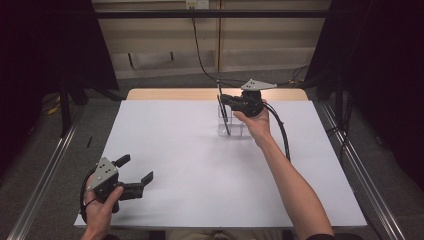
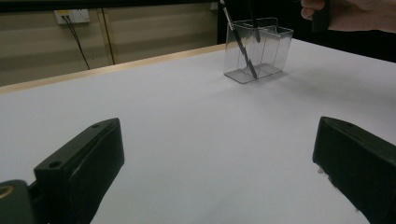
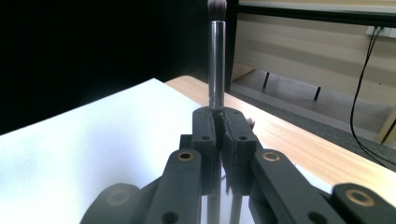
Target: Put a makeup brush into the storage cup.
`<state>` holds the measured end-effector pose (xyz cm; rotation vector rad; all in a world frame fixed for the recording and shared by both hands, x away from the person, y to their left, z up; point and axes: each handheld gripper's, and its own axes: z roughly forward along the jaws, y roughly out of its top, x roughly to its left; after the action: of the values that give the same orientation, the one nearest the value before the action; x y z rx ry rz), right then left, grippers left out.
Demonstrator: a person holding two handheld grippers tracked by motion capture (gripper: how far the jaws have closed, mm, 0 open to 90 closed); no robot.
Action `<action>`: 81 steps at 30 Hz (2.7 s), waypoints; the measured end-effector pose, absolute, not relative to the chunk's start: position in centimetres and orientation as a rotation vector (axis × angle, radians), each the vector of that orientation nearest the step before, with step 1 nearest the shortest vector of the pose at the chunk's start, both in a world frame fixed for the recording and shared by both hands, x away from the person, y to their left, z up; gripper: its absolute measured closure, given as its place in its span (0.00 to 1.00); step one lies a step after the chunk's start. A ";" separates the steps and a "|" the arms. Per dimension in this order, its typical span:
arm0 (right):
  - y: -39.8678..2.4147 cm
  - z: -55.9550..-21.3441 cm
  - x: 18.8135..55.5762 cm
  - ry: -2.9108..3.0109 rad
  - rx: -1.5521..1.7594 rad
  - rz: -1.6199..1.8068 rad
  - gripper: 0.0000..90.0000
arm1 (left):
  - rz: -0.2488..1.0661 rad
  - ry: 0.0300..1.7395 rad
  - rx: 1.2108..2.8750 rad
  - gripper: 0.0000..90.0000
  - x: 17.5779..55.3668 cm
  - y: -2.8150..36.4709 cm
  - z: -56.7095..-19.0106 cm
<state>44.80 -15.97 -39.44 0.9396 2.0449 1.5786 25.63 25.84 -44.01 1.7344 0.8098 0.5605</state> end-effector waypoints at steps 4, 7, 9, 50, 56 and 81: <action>-16.2 -40.0 44.7 2.047 0.957 1.575 0.94 | 0.557 0.815 1.732 0.02 25.6 25.8 -44.0; -16.4 -40.4 44.7 2.040 0.964 1.581 0.94 | 0.557 0.813 1.733 0.02 25.6 25.8 -44.0; -16.5 -40.6 44.6 2.039 0.969 1.580 0.94 | 0.558 0.814 1.732 0.02 25.6 25.8 -44.0; -17.1 -41.5 44.2 2.024 1.000 1.622 0.64 | 0.559 0.810 1.736 0.02 25.6 25.8 -44.0; -17.1 -41.5 44.2 2.034 1.028 1.604 0.38 | 0.557 0.813 1.733 0.02 25.6 25.8 -44.0; -17.9 -40.9 42.8 1.982 1.043 1.572 0.02 | 0.563 0.815 1.733 0.02 25.8 25.9 -44.0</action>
<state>42.84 -17.86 -40.86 1.0435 1.9824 1.5724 25.81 25.87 -43.96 1.7330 0.8153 0.5626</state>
